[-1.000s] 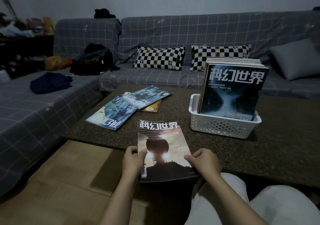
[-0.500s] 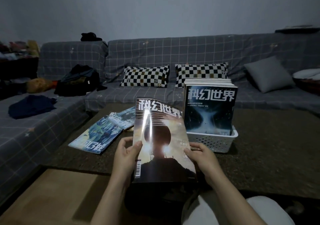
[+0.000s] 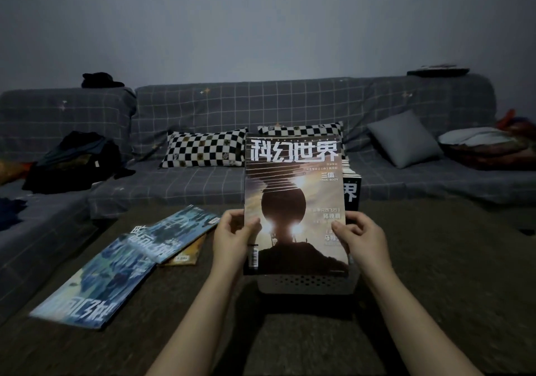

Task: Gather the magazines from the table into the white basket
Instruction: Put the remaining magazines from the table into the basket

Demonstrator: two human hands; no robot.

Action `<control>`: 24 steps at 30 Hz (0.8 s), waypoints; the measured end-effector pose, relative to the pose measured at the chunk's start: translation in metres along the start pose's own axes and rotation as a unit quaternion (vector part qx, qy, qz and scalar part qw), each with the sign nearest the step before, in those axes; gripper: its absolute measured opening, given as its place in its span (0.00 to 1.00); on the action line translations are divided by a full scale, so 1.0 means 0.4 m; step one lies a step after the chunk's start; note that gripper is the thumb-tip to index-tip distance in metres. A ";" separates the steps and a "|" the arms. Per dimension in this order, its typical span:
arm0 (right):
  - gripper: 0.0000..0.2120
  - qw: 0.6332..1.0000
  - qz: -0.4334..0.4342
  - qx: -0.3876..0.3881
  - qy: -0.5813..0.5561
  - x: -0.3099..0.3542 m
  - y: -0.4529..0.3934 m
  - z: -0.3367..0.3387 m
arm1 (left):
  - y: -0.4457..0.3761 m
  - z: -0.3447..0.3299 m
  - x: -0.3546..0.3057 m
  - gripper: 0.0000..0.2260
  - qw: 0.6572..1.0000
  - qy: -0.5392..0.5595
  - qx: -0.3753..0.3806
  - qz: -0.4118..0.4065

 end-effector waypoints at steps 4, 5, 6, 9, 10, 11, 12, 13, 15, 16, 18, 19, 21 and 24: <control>0.06 0.998 0.028 -0.053 0.019 -0.018 -0.072 0.028 | -0.047 -0.074 0.049 0.06 0.999 -0.030 -0.016 -0.001; 0.06 0.997 0.032 -0.061 0.024 -0.027 -0.085 0.028 | -0.051 -0.087 0.062 0.06 0.999 -0.034 -0.021 0.005; 0.06 0.996 0.035 -0.069 0.032 -0.037 -0.095 0.028 | -0.052 -0.097 0.074 0.07 0.999 -0.038 -0.029 0.009; 0.05 0.991 0.046 -0.098 0.076 -0.072 -0.116 0.029 | -0.040 -0.111 0.099 0.10 0.994 -0.096 -0.057 -0.003; 0.04 0.989 0.049 -0.107 0.089 -0.084 -0.119 0.030 | -0.035 -0.113 0.106 0.11 0.992 -0.115 -0.060 -0.006; 0.05 0.987 0.048 -0.115 0.099 -0.096 -0.121 0.032 | -0.028 -0.114 0.112 0.12 0.990 -0.126 -0.059 -0.010; 0.05 0.986 0.043 -0.123 0.107 -0.108 -0.121 0.033 | -0.023 -0.114 0.121 0.13 0.989 -0.134 -0.056 -0.012; 0.05 0.984 0.036 -0.129 0.114 -0.120 -0.120 0.035 | -0.017 -0.114 0.131 0.13 0.988 -0.142 -0.050 -0.012; 0.05 0.980 0.027 -0.144 0.132 -0.143 -0.116 0.038 | -0.005 -0.114 0.148 0.11 0.985 -0.171 -0.032 -0.008; 0.05 0.978 0.027 -0.153 0.139 -0.152 -0.113 0.039 | 0.001 -0.114 0.156 0.10 0.982 -0.185 -0.025 -0.004; 0.06 0.975 0.017 -0.174 0.137 -0.165 -0.108 0.041 | 0.006 -0.114 0.165 0.07 0.979 -0.202 -0.020 0.003; 0.07 0.974 0.008 -0.187 0.129 -0.169 -0.107 0.043 | 0.006 -0.113 0.167 0.07 0.978 -0.206 -0.020 0.003; 0.07 0.970 0.002 -0.211 0.118 -0.174 -0.105 0.048 | 0.006 -0.113 0.168 0.05 0.977 -0.214 -0.014 0.000; 0.06 0.967 -0.003 -0.223 0.123 -0.184 -0.106 0.054 | 0.008 -0.115 0.168 0.03 0.971 -0.240 0.003 -0.015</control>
Point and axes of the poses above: each hand's wrist, its own y-axis away from the middle knuckle, its own z-axis out of the back of the hand, x = y × z, the point moved 4 cm from there along -y, towards the middle knuckle, and after that the axes turned 11 degrees about -z, right-handed, at the moved point
